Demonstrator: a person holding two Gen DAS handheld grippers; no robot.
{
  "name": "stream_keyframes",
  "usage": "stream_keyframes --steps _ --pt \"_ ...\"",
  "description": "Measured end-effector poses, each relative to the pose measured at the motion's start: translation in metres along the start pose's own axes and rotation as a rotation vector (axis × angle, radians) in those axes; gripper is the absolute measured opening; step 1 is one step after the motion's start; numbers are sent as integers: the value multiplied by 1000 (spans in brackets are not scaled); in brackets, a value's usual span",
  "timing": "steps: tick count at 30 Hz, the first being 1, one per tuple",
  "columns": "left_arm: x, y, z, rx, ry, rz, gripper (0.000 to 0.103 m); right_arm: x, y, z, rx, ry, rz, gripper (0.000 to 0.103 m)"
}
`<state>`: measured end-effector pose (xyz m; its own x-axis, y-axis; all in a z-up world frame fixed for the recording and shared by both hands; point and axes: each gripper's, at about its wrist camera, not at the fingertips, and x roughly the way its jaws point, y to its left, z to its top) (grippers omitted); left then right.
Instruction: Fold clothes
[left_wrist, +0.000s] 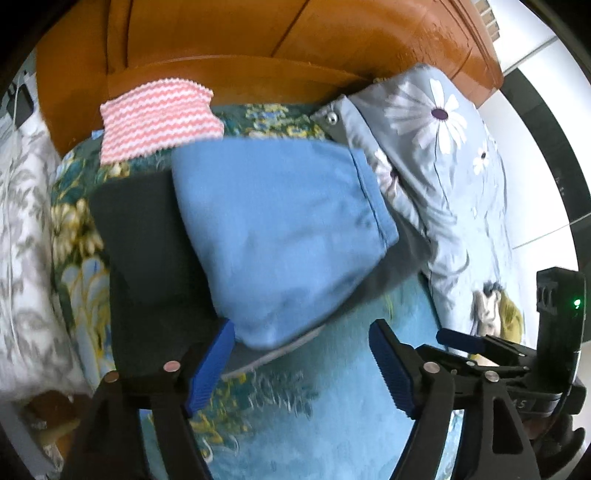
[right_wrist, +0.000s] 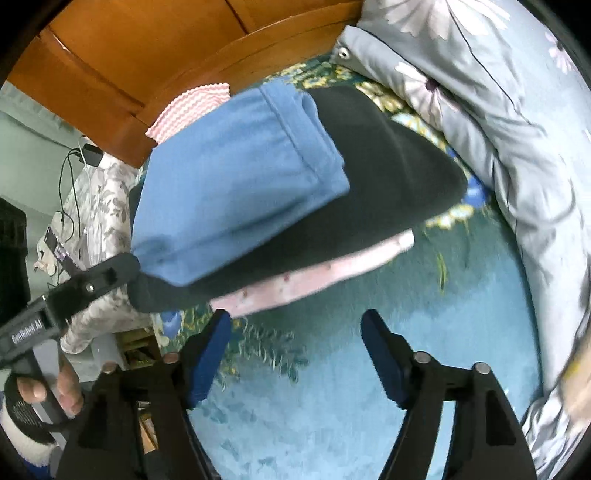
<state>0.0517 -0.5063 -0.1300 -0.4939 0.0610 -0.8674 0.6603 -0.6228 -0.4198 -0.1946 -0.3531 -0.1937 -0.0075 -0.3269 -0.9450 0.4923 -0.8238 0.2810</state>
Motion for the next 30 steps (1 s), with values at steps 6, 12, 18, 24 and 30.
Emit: stream_keyframes --steps 6,12,18,24,30 --pt "-10 -14 -41 6 -19 22 103 -5 1 -32 -12 26 -21 79" --pt "-29 -17 -59 -11 -77 35 103 -14 6 -47 -28 11 -39 80" --pt "-53 -23 -67 10 -113 80 103 -27 12 -60 -38 -32 -55 95" --pt "-66 -25 -76 11 -112 125 103 -38 18 -77 -60 -70 -80 97" --pt "-78 -32 -79 38 -141 182 103 -51 24 -91 -110 -121 -130 103"
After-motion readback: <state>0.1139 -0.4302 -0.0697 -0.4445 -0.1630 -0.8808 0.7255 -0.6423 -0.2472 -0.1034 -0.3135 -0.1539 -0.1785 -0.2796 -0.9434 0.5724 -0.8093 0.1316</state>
